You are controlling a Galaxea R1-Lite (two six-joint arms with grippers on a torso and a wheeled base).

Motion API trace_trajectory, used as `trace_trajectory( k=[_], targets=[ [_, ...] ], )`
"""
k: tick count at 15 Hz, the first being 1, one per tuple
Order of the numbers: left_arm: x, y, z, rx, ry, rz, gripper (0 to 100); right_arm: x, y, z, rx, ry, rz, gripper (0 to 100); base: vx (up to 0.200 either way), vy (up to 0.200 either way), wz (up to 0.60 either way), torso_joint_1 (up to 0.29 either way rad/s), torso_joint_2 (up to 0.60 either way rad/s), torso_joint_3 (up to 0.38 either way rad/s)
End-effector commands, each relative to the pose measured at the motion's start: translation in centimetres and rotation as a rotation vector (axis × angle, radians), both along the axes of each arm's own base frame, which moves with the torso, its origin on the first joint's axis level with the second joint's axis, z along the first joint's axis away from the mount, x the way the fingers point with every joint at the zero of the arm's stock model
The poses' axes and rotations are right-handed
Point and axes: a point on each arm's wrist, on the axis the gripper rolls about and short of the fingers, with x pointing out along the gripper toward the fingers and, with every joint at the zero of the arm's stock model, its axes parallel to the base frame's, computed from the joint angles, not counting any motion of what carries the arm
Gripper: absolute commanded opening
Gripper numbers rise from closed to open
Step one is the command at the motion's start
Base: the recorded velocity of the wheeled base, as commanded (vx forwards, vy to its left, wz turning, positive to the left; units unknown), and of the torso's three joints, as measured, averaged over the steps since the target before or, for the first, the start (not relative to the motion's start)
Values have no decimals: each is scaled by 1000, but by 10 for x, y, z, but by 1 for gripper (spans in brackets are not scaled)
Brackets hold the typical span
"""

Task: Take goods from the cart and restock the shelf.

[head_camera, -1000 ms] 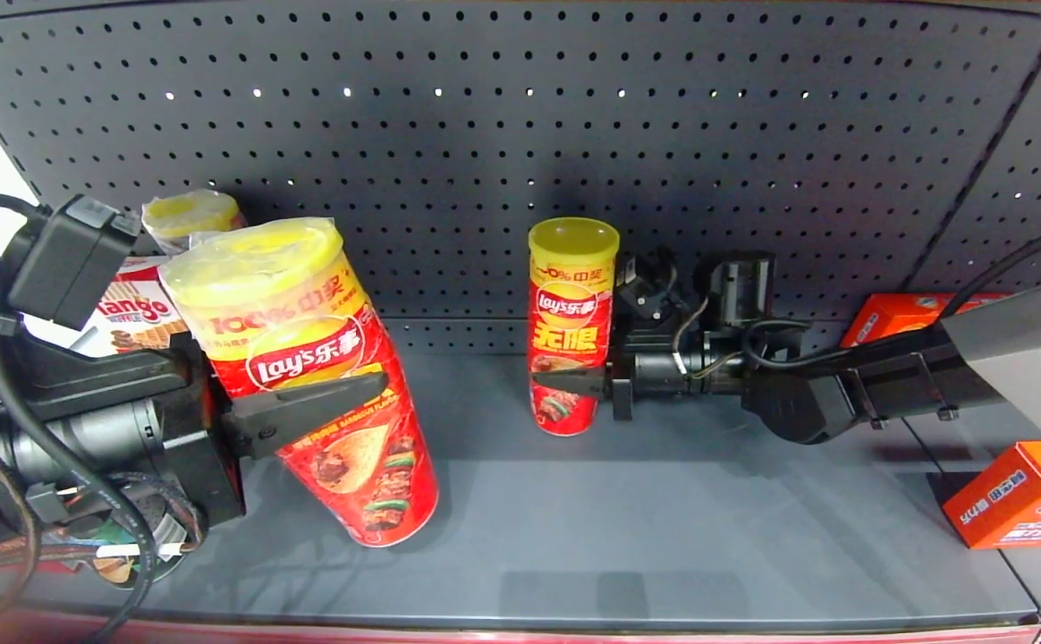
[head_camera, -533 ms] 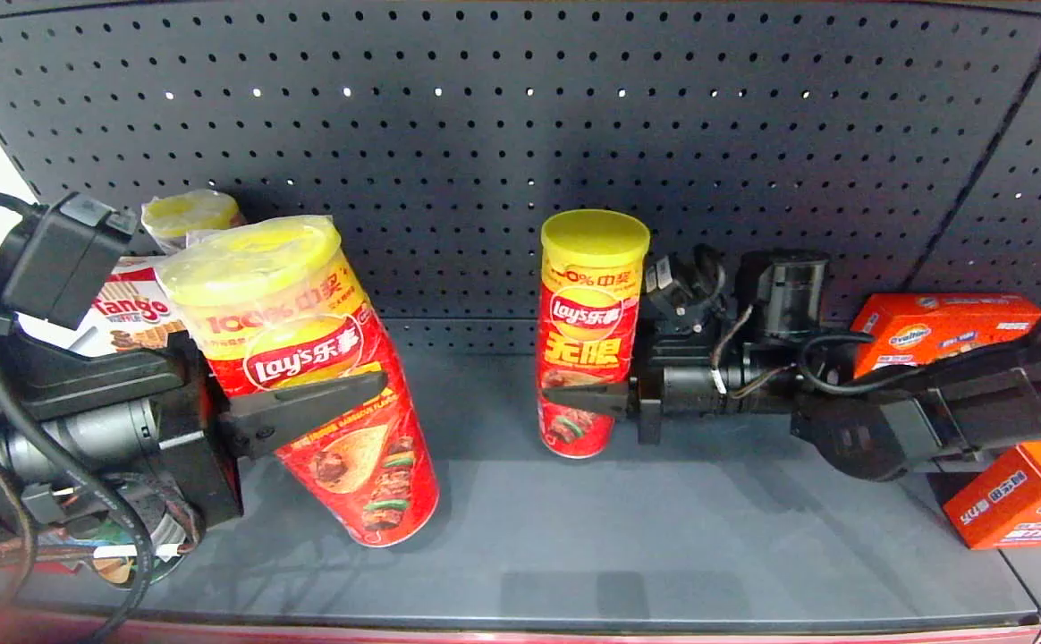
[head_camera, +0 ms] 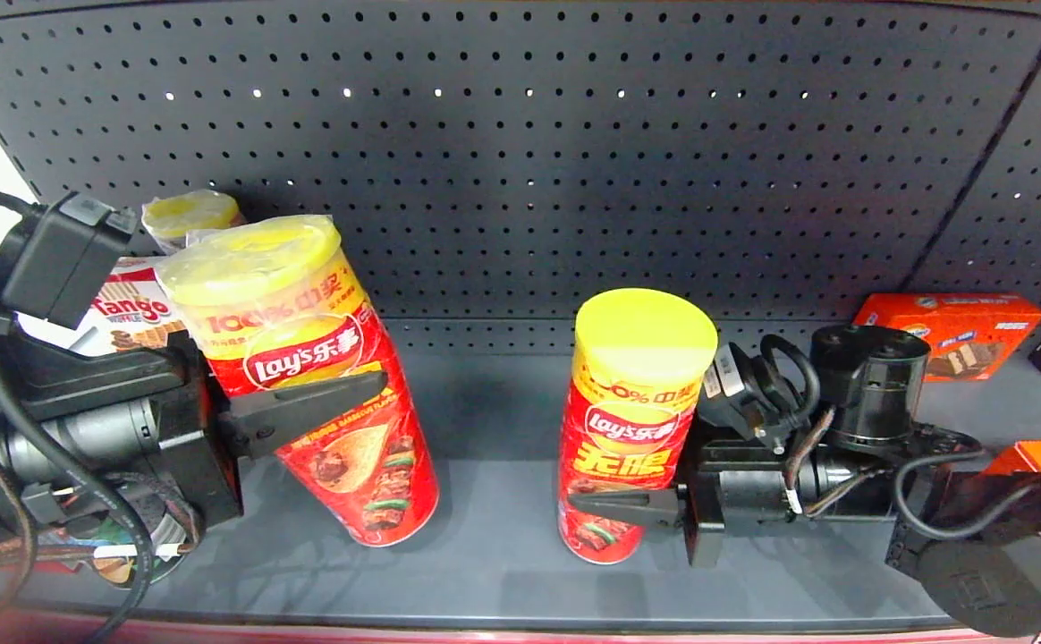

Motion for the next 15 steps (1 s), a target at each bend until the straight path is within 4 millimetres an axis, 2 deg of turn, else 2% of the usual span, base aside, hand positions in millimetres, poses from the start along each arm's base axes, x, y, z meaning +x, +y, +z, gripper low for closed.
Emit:
trace_trajectory(
  k=[1,8,9,13,15],
  targets=[
    [0,0,0,0,0,-1,0,-4,-2,-8,-17,24,2,0,0,0,0,0,0,0],
    [0,0,-1,2,5,2,0,0,5,-19,-28,25,-12,0,0,0,0,0,0,0],
    [0,0,-3,3,11,3,0,0,7,-21,-27,22,-9,100,0,0,0,0,0,0],
    [-1,1,-4,4,14,3,0,-1,4,-17,-22,11,-34,100,0,0,0,0,0,0],
    [-1,1,-4,4,14,3,0,-11,-6,-7,-6,-9,-45,100,0,0,0,0,0,0]
  ],
)
